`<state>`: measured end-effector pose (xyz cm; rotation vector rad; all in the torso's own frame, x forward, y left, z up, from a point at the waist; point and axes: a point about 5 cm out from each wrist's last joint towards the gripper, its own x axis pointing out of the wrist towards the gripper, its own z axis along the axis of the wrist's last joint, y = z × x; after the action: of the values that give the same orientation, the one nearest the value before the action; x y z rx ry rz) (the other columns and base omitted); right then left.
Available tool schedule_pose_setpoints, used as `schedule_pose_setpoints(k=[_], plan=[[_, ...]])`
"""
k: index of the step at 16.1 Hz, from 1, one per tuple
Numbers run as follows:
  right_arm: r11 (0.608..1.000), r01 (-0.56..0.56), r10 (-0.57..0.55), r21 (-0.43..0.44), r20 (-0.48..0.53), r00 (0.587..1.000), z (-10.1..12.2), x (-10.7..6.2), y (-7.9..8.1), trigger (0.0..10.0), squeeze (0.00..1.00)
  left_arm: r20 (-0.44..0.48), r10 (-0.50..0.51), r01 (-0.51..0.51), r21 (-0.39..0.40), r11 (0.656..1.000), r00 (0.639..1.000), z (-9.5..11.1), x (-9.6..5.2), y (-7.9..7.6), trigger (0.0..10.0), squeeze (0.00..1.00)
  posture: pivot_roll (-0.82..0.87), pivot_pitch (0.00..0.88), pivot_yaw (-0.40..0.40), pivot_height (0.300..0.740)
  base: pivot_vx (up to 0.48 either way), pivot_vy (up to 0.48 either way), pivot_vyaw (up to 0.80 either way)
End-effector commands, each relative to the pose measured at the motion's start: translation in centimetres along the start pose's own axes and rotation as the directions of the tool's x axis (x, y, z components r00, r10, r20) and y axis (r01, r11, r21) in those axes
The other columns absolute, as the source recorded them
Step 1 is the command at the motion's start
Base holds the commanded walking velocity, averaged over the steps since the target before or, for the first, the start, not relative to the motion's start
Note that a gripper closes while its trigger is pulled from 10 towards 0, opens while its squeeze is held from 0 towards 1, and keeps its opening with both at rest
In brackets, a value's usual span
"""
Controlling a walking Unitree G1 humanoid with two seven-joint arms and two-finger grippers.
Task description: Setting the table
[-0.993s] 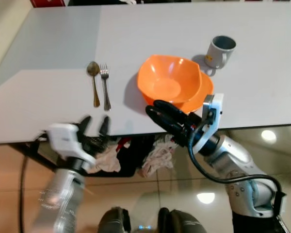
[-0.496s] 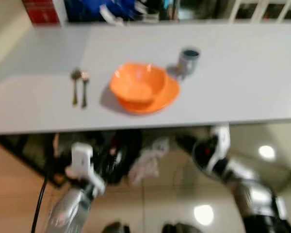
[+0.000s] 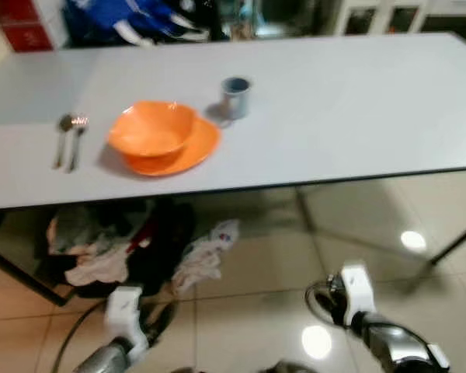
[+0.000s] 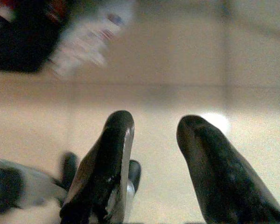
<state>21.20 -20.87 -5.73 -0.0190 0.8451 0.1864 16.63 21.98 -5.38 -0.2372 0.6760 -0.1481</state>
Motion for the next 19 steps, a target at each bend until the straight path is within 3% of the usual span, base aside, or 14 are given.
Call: schedule_pose_setpoints(k=[1, 3, 5, 10, 14, 19], plan=[[0.997, 0.081, -0.082, -0.015, -0.044, 0.996, -1.0, -0.3, -1.0, 10.0, 0.00, -0.029, 0.082, -0.083, -0.045, 0.995, 0.996, -0.7, -0.1, 1.1, 10.0, 0.00, -0.12, 0.094, 0.050, 0.740, 0.000, -0.428, 0.00], [0.989, 0.131, -0.138, -0.068, -0.129, 0.982, -3.2, -0.7, -1.2, 10.0, 0.00, -0.142, 0.199, -0.213, -0.089, 0.973, 0.970, -2.8, -0.9, 2.8, 10.0, 0.00, -0.12, 0.091, 0.047, 0.740, 0.000, -0.428, 0.00], [0.980, 0.150, -0.174, -0.131, -0.193, 0.966, -4.6, -1.0, -1.2, 10.0, 0.00, -0.229, 0.242, -0.258, -0.042, 0.965, 0.943, -4.6, -1.9, 3.3, 10.0, 0.00, -0.13, 0.088, 0.047, 0.740, 0.000, -0.428, 0.76], [0.966, 0.192, -0.228, -0.171, -0.225, 0.947, -6.1, -1.4, -0.9, 10.0, 0.00, -0.234, 0.276, -0.304, -0.092, 0.948, 0.932, -6.1, -2.6, 3.2, 10.0, 0.00, -0.14, 0.077, 0.037, 0.740, 0.000, -0.425, 0.00], [0.953, 0.234, -0.274, -0.193, -0.218, 0.937, -5.7, -1.7, -2.3, 10.0, 0.00, -0.246, 0.299, -0.335, -0.121, 0.934, 0.922, -6.9, -3.1, 3.3, 10.0, 0.00, -0.15, 0.052, 0.025, 0.740, 0.000, -0.428, 0.00], [0.946, 0.222, -0.276, -0.236, -0.229, 0.933, -5.6, -1.8, -2.6, 10.0, 0.00, -0.252, 0.303, -0.342, -0.132, 0.930, 0.919, -6.9, -2.7, 2.9, 10.0, 0.00, -0.15, 0.032, 0.009, 0.740, 0.000, -0.429, 0.00]])
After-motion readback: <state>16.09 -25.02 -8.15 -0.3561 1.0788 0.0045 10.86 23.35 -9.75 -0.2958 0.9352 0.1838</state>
